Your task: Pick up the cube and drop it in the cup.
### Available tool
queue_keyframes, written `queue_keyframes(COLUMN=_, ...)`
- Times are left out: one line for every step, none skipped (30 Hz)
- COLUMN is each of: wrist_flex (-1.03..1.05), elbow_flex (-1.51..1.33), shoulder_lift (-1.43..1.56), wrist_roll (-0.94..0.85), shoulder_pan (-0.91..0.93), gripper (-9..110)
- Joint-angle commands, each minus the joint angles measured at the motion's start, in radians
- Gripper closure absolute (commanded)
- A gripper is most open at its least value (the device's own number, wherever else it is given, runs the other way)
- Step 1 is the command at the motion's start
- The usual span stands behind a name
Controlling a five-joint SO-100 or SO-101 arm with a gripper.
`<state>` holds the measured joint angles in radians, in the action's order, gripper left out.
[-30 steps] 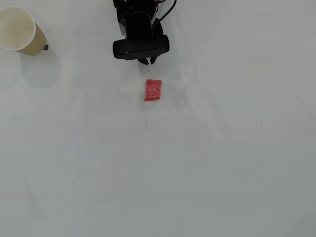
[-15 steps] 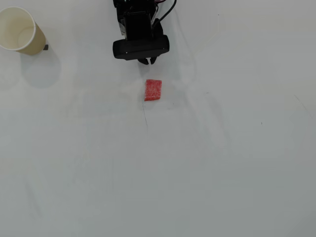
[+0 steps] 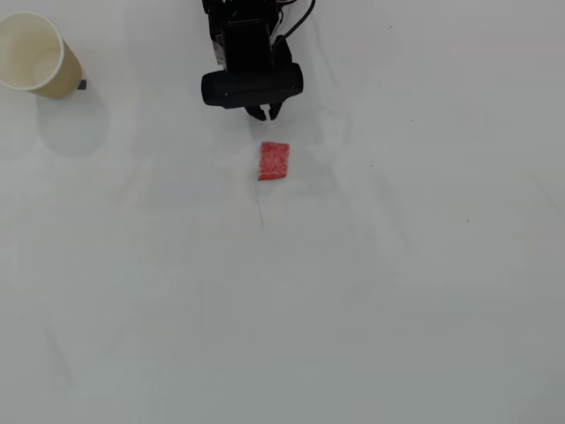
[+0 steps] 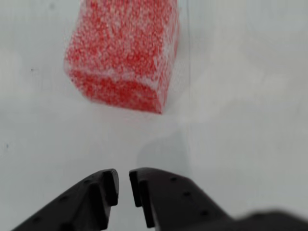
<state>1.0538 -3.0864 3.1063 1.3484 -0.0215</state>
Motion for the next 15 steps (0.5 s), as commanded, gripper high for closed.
queue_keyframes(wrist_flex=-0.078, elbow_flex=-0.037, shoulder_lift=0.032, wrist_roll=-0.003, shoulder_pan=-0.015, gripper=101)
queue_keyframes(wrist_flex=-0.100, elbow_flex=-0.037, shoulder_lift=0.032, wrist_roll=-0.003, shoulder_pan=-0.018, gripper=101)
queue_keyframes(wrist_flex=-0.114, elbow_flex=-0.037, shoulder_lift=0.032, wrist_roll=-0.003, shoulder_pan=-0.021, gripper=101)
queue_keyframes(wrist_flex=-0.115, elbow_flex=-0.037, shoulder_lift=0.032, wrist_roll=-0.003, shoulder_pan=-0.025, gripper=101)
queue_keyframes(wrist_flex=-0.115, elbow_flex=-0.037, shoulder_lift=0.032, wrist_roll=-0.003, shoulder_pan=-0.031, gripper=101)
queue_keyframes(wrist_flex=-0.115, elbow_flex=-0.037, shoulder_lift=0.032, wrist_roll=-0.003, shoulder_pan=-0.035, gripper=101)
queue_keyframes(wrist_flex=-0.115, elbow_flex=-0.037, shoulder_lift=0.032, wrist_roll=-0.003, shoulder_pan=-0.038, gripper=101)
queue_keyframes(wrist_flex=-0.115, elbow_flex=-0.037, shoulder_lift=0.034, wrist_roll=-0.003, shoulder_pan=-0.041, gripper=101)
queue_keyframes(wrist_flex=-0.115, elbow_flex=-0.037, shoulder_lift=0.034, wrist_roll=-0.003, shoulder_pan=-0.044, gripper=101)
queue_keyframes(wrist_flex=-0.115, elbow_flex=-0.037, shoulder_lift=0.034, wrist_roll=-0.003, shoulder_pan=-0.044, gripper=101)
queue_keyframes(wrist_flex=-0.118, elbow_flex=-0.037, shoulder_lift=0.034, wrist_roll=-0.003, shoulder_pan=-0.048, gripper=101)
queue_keyframes(wrist_flex=-0.123, elbow_flex=-0.037, shoulder_lift=0.034, wrist_roll=-0.003, shoulder_pan=-0.049, gripper=101)
queue_keyframes(wrist_flex=-0.137, elbow_flex=-0.037, shoulder_lift=0.034, wrist_roll=-0.003, shoulder_pan=-0.051, gripper=101)
queue_keyframes(wrist_flex=-0.144, elbow_flex=-0.037, shoulder_lift=0.034, wrist_roll=0.000, shoulder_pan=-0.054, gripper=101)
queue_keyframes(wrist_flex=-0.138, elbow_flex=-0.037, shoulder_lift=0.034, wrist_roll=0.002, shoulder_pan=-0.055, gripper=101)
